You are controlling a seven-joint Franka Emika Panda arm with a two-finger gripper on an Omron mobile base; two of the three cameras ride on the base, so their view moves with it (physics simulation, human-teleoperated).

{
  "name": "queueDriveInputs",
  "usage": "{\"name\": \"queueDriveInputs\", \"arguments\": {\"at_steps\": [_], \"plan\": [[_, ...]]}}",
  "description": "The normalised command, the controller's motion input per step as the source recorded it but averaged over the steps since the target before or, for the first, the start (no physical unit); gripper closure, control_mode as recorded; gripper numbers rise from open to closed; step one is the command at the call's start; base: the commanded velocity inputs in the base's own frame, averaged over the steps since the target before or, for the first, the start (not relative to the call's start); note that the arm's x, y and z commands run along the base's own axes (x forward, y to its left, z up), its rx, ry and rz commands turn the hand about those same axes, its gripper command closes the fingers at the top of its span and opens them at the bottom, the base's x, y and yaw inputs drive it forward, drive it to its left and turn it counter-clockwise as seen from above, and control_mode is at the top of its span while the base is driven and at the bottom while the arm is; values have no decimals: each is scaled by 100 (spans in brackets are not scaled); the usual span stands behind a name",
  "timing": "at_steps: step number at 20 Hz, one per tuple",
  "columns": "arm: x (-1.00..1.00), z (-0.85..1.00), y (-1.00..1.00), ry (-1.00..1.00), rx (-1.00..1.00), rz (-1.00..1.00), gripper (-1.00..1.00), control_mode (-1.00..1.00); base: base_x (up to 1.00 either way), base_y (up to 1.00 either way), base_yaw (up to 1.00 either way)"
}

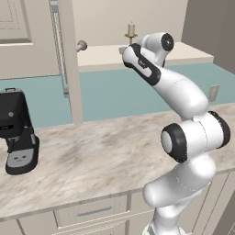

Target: Pick the candle and candle from the dining table and place them in the open cabinet. Close the cabinet after placing the objects.

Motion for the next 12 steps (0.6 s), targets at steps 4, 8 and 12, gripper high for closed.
{"name": "queueDriveInputs", "arguments": {"at_steps": [4,8,12], "plan": [[-35,1,-13,0,0,-5,-100,-100,0,0,0],[-53,6,-8,0,0,-7,-100,-100,0,0,0],[-68,5,-1,-1,0,-8,-100,-100,0,0,0]]}}
